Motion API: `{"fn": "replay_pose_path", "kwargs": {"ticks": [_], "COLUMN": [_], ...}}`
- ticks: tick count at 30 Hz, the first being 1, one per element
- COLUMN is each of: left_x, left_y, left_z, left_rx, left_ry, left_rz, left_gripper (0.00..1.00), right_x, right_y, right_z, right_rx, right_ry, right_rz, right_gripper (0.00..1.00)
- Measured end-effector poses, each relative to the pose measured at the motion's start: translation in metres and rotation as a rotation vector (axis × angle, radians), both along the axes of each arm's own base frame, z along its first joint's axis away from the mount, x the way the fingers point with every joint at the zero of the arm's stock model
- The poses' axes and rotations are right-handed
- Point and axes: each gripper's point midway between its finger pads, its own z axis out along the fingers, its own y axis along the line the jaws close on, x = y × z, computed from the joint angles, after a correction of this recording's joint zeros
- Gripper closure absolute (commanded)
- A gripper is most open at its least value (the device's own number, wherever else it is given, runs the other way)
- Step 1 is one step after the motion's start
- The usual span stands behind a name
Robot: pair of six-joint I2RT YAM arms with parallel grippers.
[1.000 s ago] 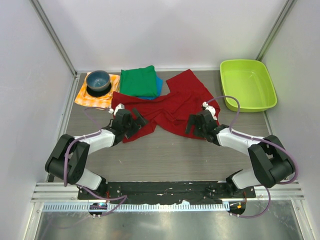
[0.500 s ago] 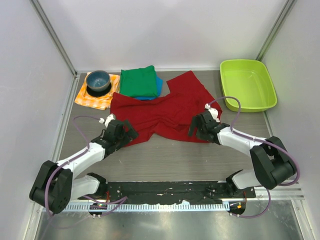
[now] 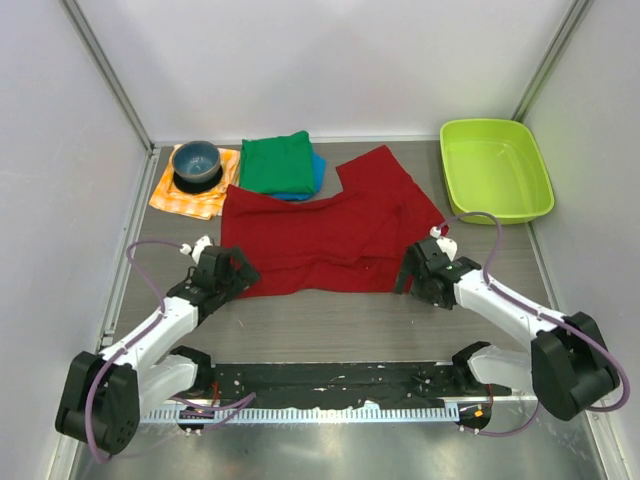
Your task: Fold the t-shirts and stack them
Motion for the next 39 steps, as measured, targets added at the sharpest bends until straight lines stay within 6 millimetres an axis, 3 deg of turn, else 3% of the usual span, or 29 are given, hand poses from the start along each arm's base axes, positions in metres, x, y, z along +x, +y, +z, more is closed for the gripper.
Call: {"fn": "replay_pose_path", "kwargs": {"ticks": [6,10,14,21,26,34,39], "left_x": [-0.009,-0.008,0.003,0.010,0.010,0.011,0.012], "left_y": [0.011,0.015,0.008,-0.003,-0.004,-0.006,-0.007], "left_z": [0.008,0.034,0.062,0.073,0.071,0.068,0.070], "left_rx": [0.012,0.001,-0.054,-0.098,-0.106,-0.111,-0.115], "left_ry": [0.000,-0.032,-0.100,-0.102,-0.089,-0.079,-0.088], "left_rz": [0.015,0.030,0.036,0.018,0.018,0.016,0.014], "left_gripper": [0.00,0.00,0.00,0.00,0.00,0.00,0.00], "right_x": [-0.006,0.015,0.042,0.084,0.104,0.115,0.120], "right_y": [-0.003,0.006,0.022,0.042,0.047,0.047,0.048], "right_z": [0.032,0.071,0.087,0.057,0.041,0.018,0.011], "right_rx": [0.041,0.094,0.151,0.164,0.170,0.154,0.154], "right_ry": [-0.075,-0.205,-0.298,-0.303,-0.316,-0.285,-0.285], "right_rz": [-0.021,-0.006,0.015,0.001,-0.028,-0.041,-0.046], "right_gripper": [0.01,0.00,0.09,0.41,0.47,0.49,0.64]}}
